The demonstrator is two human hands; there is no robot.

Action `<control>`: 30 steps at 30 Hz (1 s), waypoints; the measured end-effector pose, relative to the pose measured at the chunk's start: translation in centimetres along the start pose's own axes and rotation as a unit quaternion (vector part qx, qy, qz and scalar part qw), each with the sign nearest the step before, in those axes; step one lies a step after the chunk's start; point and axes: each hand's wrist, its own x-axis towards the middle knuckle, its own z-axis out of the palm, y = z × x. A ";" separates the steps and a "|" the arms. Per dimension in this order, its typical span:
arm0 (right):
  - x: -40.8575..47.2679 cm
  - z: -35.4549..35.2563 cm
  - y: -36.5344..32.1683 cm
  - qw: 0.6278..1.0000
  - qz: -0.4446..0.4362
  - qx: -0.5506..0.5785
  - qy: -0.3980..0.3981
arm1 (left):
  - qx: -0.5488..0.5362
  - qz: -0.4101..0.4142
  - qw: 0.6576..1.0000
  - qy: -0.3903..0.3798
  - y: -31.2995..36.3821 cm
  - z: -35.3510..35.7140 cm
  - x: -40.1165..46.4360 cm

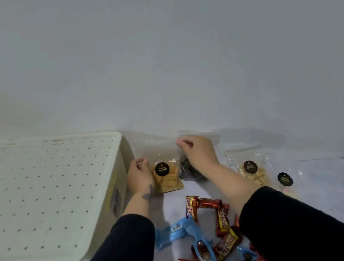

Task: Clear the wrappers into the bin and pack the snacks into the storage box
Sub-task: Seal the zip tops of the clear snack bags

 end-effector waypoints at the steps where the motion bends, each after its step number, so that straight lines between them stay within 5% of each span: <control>1: -0.1 -0.3 0.5 1.000 0.003 -0.012 -0.004 | -0.001 0.002 1.000 0.001 0.1 0.2 -0.1; 6: -0.4 -2.0 3.5 0.995 0.073 -0.055 0.050 | 0.031 0.029 0.999 0.027 0.8 1.4 -1.8; 13: 0.6 -2.6 5.0 0.974 0.206 0.065 0.063 | 0.069 0.053 0.996 -0.028 -0.3 2.6 -2.9; 21: -0.1 -3.8 6.1 0.980 0.164 0.079 0.077 | 0.160 0.093 0.981 0.054 1.7 3.2 -4.9; 30: -5.0 -8.7 8.3 0.983 0.153 0.094 0.029 | 0.039 0.187 0.970 -0.151 5.0 7.0 -9.2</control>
